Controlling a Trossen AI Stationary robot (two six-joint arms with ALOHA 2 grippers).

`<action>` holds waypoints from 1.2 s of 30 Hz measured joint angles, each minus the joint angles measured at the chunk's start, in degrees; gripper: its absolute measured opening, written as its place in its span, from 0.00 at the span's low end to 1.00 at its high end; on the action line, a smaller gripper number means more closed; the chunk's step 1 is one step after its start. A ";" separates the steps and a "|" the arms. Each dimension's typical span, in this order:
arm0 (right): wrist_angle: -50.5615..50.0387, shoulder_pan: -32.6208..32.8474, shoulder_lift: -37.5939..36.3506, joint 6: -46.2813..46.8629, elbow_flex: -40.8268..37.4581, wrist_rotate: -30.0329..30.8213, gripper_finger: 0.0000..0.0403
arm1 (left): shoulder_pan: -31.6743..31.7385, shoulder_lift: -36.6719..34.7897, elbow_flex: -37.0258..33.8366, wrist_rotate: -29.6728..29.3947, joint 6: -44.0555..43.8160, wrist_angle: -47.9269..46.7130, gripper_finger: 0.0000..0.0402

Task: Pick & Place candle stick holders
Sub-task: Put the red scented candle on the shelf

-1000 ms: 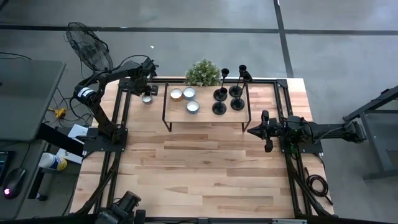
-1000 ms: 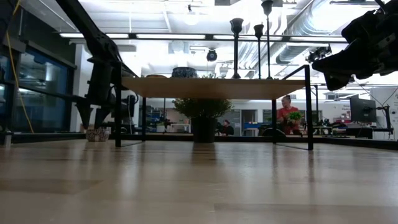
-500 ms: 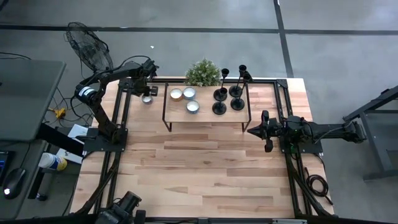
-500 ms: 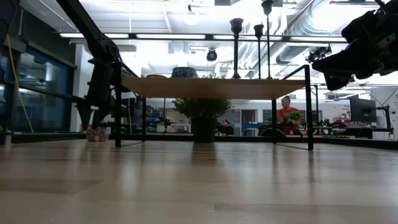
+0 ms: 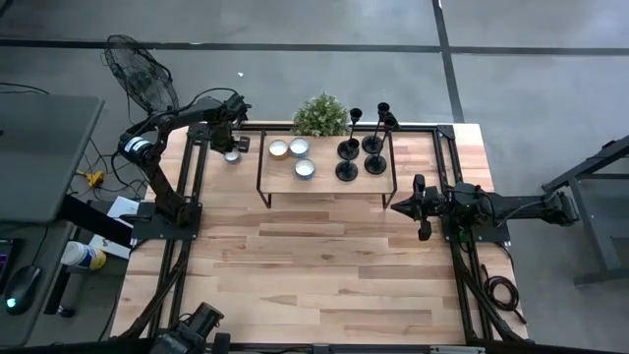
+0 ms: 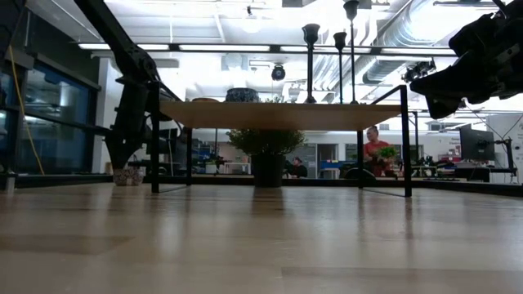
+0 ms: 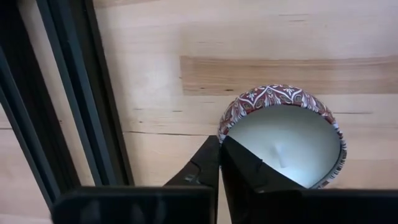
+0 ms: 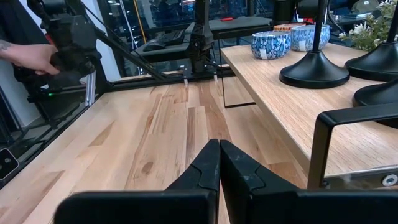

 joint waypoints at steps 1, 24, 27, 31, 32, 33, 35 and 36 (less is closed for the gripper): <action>0.00 0.01 0.00 -0.02 0.00 0.00 0.00 | 0.00 0.00 0.01 0.08 0.42 -0.03 0.01; 0.00 0.00 0.00 -0.01 0.00 0.01 0.00 | 0.02 -9.45 10.04 4.65 6.86 -12.45 0.00; 0.00 -0.01 0.00 -0.02 0.00 0.01 0.00 | 0.02 -10.63 14.98 5.00 8.05 -18.37 0.00; 0.00 0.00 0.00 -0.02 0.00 0.00 0.00 | 0.00 -11.08 22.80 4.95 9.46 -26.34 0.00; 0.00 0.01 0.00 -0.01 0.00 0.02 0.00 | 0.00 -11.08 24.78 4.96 9.84 -28.22 0.00; 0.00 -0.01 0.00 0.01 0.00 0.01 0.00 | -0.02 -11.08 26.71 4.98 10.16 -29.61 0.00; 0.00 -0.01 0.00 -0.02 0.00 0.01 0.00 | -0.81 -11.08 30.43 5.37 10.16 -31.71 0.00; 0.00 -0.02 0.00 -0.02 0.00 0.02 0.00 | -1.38 -11.08 32.12 5.63 10.16 -32.78 0.00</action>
